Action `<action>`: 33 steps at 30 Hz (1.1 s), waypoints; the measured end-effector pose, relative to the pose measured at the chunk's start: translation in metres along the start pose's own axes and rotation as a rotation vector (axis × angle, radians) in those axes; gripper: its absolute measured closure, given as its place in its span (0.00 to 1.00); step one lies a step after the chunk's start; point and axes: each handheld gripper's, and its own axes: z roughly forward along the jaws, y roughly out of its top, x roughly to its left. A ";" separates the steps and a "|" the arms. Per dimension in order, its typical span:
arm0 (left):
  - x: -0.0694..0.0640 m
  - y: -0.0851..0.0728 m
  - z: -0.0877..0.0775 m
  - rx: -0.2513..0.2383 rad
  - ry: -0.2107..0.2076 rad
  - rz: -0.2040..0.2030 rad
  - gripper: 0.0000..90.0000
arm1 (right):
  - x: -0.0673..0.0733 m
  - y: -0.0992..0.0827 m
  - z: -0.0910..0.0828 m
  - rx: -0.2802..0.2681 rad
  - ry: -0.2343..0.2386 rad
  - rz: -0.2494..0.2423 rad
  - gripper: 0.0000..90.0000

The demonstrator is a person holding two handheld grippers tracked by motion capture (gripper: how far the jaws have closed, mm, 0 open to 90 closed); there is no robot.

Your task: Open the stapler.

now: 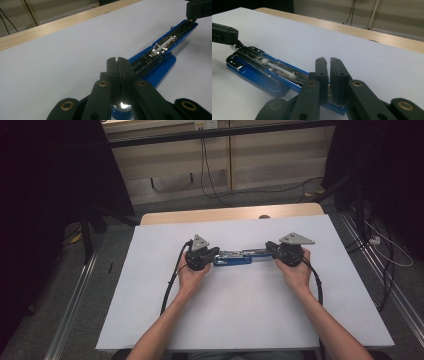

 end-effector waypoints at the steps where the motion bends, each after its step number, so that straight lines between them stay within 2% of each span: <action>1: 0.000 0.000 -0.001 -0.001 -0.005 0.002 0.96 | 0.000 0.000 0.000 -0.003 0.001 -0.002 0.93; 5: 0.000 0.003 -0.005 -0.027 -0.010 -0.016 0.89 | -0.001 0.001 -0.002 -0.010 -0.001 0.003 0.91; 7: -0.001 0.004 -0.007 -0.035 -0.034 -0.019 0.81 | -0.004 0.002 -0.003 -0.014 0.000 0.014 0.89; 9: -0.002 0.005 -0.011 -0.023 -0.034 0.019 0.75 | -0.006 0.001 -0.006 -0.024 -0.002 0.031 0.88; 12: 0.000 0.006 -0.018 -0.038 -0.022 0.000 0.62 | -0.010 -0.003 -0.007 -0.017 -0.001 0.040 0.83; 14: 0.002 0.006 -0.024 -0.053 -0.021 -0.010 0.57 | -0.011 -0.003 -0.009 -0.012 0.000 0.047 0.81; 16: 0.004 0.006 -0.028 -0.055 -0.008 -0.016 0.51 | -0.012 -0.002 -0.010 -0.014 0.001 0.045 0.76; 19: 0.006 0.003 -0.033 -0.057 0.017 -0.028 0.36 | -0.013 -0.002 -0.013 -0.017 0.004 0.051 0.67; 22: 0.005 0.002 -0.037 -0.058 0.032 -0.036 0.26 | -0.014 -0.003 -0.015 -0.018 0.004 0.051 0.58; 25: 0.004 0.000 -0.042 -0.038 0.053 -0.025 0.19 | -0.016 -0.002 -0.016 -0.022 -0.002 0.058 0.45; 29: 0.002 -0.005 -0.048 -0.038 0.064 -0.013 0.16 | -0.017 -0.002 -0.017 -0.022 -0.002 0.061 0.36; 33: 0.002 -0.009 -0.054 -0.028 0.079 -0.036 0.08 | -0.015 -0.003 -0.016 -0.009 -0.008 0.065 0.31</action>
